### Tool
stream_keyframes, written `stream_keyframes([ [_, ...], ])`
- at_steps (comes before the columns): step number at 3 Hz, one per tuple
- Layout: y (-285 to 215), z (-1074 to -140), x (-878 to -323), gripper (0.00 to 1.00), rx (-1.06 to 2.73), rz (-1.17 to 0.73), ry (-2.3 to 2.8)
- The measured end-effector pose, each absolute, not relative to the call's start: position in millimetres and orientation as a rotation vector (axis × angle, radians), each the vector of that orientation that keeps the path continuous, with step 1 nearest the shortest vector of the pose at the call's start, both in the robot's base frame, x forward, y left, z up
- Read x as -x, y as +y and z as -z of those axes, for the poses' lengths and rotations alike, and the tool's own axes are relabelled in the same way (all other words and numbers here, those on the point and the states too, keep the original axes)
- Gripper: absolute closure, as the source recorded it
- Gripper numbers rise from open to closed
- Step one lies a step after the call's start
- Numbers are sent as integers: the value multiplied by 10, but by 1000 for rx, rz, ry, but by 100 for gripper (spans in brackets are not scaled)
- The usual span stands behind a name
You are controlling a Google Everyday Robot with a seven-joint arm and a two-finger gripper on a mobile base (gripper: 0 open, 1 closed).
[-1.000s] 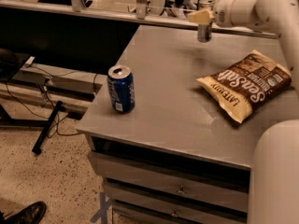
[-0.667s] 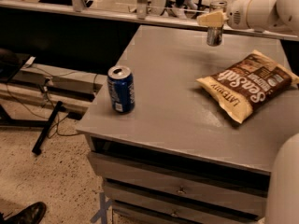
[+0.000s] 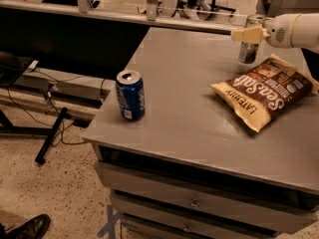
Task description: Move redbull can near brown chip bag
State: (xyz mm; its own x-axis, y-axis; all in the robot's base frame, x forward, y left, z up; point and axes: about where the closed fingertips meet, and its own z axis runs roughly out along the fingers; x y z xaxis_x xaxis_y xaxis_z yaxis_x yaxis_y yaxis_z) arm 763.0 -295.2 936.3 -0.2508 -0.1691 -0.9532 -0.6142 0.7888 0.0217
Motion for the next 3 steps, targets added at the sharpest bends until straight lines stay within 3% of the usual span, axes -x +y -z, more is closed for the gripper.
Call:
stream_keyframes([
  [2, -3193, -9184, -7316, 100, 610, -518, 1776],
  [3, -3202, -9083, -7212, 75, 606, -547, 1776],
])
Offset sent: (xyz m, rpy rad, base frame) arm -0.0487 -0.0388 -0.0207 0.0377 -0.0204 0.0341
